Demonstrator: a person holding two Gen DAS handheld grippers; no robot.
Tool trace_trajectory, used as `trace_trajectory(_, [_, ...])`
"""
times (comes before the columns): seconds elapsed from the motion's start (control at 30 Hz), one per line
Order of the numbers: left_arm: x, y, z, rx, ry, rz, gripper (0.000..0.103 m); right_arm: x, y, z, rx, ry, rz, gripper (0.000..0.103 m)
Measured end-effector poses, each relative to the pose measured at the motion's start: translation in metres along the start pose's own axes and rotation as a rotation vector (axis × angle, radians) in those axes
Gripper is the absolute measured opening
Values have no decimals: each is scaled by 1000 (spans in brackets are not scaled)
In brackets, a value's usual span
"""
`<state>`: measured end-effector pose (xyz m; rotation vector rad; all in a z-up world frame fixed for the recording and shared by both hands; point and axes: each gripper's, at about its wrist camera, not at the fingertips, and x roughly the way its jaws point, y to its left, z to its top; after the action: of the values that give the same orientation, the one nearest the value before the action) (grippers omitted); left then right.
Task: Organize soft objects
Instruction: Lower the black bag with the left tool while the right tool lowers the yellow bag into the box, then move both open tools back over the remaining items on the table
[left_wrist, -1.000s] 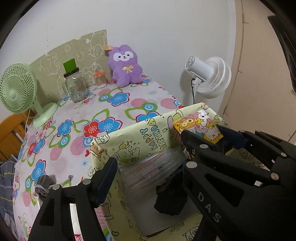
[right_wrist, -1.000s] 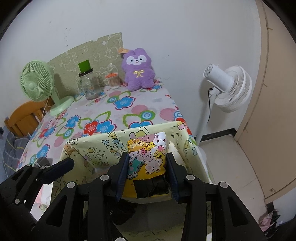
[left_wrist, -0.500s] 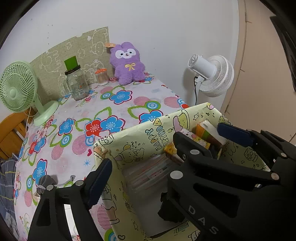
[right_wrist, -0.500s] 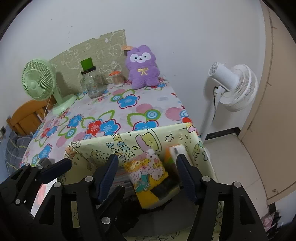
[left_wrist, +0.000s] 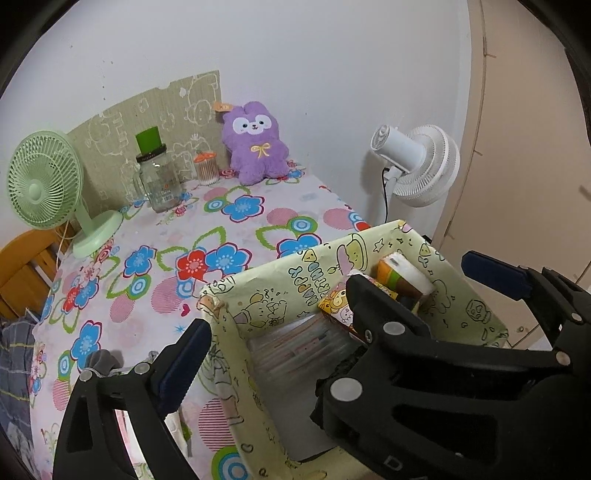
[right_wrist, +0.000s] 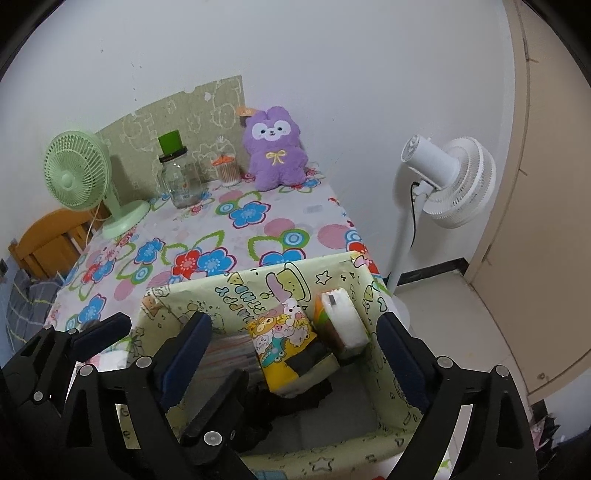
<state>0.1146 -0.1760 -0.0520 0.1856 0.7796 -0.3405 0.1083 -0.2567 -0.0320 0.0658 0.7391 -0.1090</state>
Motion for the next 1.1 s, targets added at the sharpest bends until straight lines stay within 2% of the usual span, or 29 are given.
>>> trace_trajectory(0.63, [-53, 20, -10, -26, -110, 19, 98, -55, 30, -2, -42, -105, -4, 93])
trace_trajectory(1.1, [-89, 49, -23, -75, -199, 51, 98, -84, 66, -6, -83, -174, 20, 95])
